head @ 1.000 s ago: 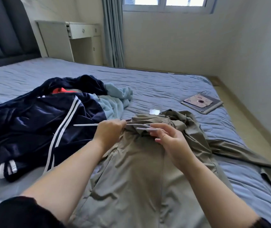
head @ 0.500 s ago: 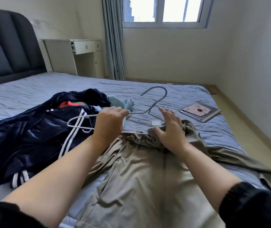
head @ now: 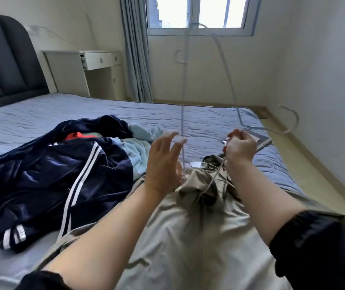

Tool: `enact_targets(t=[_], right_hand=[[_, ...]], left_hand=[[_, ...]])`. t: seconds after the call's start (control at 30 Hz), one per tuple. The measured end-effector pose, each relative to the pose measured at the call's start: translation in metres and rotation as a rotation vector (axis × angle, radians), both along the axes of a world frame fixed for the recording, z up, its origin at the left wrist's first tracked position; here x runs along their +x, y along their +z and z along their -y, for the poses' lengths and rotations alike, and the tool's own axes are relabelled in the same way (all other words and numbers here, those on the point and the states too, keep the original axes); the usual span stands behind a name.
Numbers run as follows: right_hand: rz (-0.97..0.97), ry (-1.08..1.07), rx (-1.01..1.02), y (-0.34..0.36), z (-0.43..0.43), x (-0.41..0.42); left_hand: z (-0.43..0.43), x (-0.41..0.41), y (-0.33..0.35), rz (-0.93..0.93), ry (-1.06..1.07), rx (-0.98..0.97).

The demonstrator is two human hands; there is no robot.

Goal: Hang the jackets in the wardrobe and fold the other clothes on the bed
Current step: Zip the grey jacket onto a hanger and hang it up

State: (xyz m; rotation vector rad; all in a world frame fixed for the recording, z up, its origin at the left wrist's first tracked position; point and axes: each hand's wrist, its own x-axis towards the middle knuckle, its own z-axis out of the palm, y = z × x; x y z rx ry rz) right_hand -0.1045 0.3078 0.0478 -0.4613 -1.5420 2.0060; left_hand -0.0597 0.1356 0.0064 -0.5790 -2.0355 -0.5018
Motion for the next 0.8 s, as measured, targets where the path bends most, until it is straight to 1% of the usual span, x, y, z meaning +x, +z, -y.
enact_targets(t=[0.07, 0.1, 0.13, 0.17, 0.23, 0.27, 0.3, 0.33, 0.4, 0.43, 0.47, 0.5, 0.57, 0.63, 0.67, 0.73, 0.77, 0.8], right_hand=[[0.036, -0.057, -0.204, -0.009, -0.020, 0.002], [0.059, -0.075, -0.299, -0.014, -0.030, 0.005], [0.088, -0.083, -0.376, -0.019, -0.040, 0.009], [0.121, -0.080, -0.436, -0.025, -0.047, 0.013], [0.157, -0.040, -0.538, -0.040, -0.057, 0.023], [0.166, -0.013, -0.581, -0.047, -0.061, 0.029], [0.173, 0.012, -0.619, -0.054, -0.066, 0.034], [0.180, 0.031, -0.659, -0.061, -0.072, 0.039], [0.184, 0.063, -0.744, -0.074, -0.087, 0.048], [0.185, 0.080, -0.770, -0.080, -0.094, 0.053], [0.185, 0.100, -0.789, -0.086, -0.101, 0.057], [0.178, 0.125, -0.810, -0.092, -0.106, 0.062], [0.121, 0.202, -0.875, -0.104, -0.110, 0.071], [0.008, 0.338, -0.965, -0.114, -0.107, 0.081], [-0.033, 0.407, -0.969, -0.117, -0.104, 0.086], [-0.065, 0.515, -0.903, -0.122, -0.099, 0.096], [-0.071, 0.561, -0.879, -0.125, -0.100, 0.101], [-0.071, 0.600, -0.875, -0.127, -0.102, 0.105]], left_hand=[[-0.005, 0.009, -0.037, 0.113, 0.021, 0.085], [-0.008, 0.011, -0.054, 0.206, 0.041, 0.141], [-0.013, 0.011, -0.068, 0.364, 0.036, 0.226], [-0.021, 0.012, -0.077, 0.575, 0.001, 0.344], [-0.037, 0.011, -0.088, 0.998, -0.134, 0.625], [-0.044, 0.009, -0.092, 1.123, -0.189, 0.743], [-0.049, 0.007, -0.095, 1.174, -0.195, 0.805], [-0.051, 0.007, -0.097, 1.162, -0.152, 0.804], [-0.048, 0.005, -0.101, 1.098, -0.036, 0.724], [-0.045, 0.005, -0.102, 1.090, -0.023, 0.706], [-0.041, 0.005, -0.103, 1.128, -0.056, 0.719], [-0.039, 0.007, -0.101, 1.200, -0.130, 0.778], [-0.039, 0.009, -0.099, 1.342, -0.269, 0.960], [-0.041, 0.009, -0.100, 1.408, -0.233, 1.033], [-0.042, 0.010, -0.104, 1.448, -0.243, 1.077], [-0.048, 0.014, -0.108, 1.598, -0.396, 1.189], [-0.050, 0.015, -0.109, 1.632, -0.448, 1.233], [-0.051, 0.014, -0.111, 1.624, -0.439, 1.224]])
